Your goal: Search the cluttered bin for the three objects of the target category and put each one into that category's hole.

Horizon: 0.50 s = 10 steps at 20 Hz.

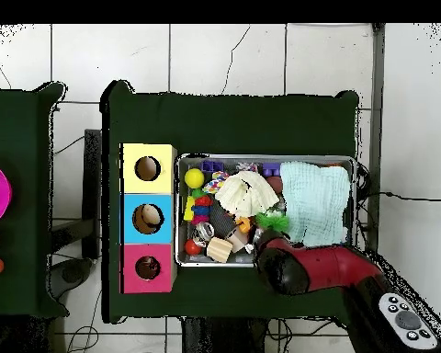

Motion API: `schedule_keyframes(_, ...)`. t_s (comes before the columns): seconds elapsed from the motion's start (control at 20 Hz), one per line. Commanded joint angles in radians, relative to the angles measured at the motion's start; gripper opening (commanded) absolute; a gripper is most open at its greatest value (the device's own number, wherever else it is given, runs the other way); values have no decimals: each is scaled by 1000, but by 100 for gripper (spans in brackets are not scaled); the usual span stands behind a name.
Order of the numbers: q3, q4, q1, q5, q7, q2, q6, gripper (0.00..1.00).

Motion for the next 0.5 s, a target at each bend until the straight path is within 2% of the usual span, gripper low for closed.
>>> schedule_keyframes(0.05, 263, -62, -90, -45, -420, -25, 229, 100)
schedule_keyframes(0.5, 407, -80, -218, -3, -558, -61, 392, 100)
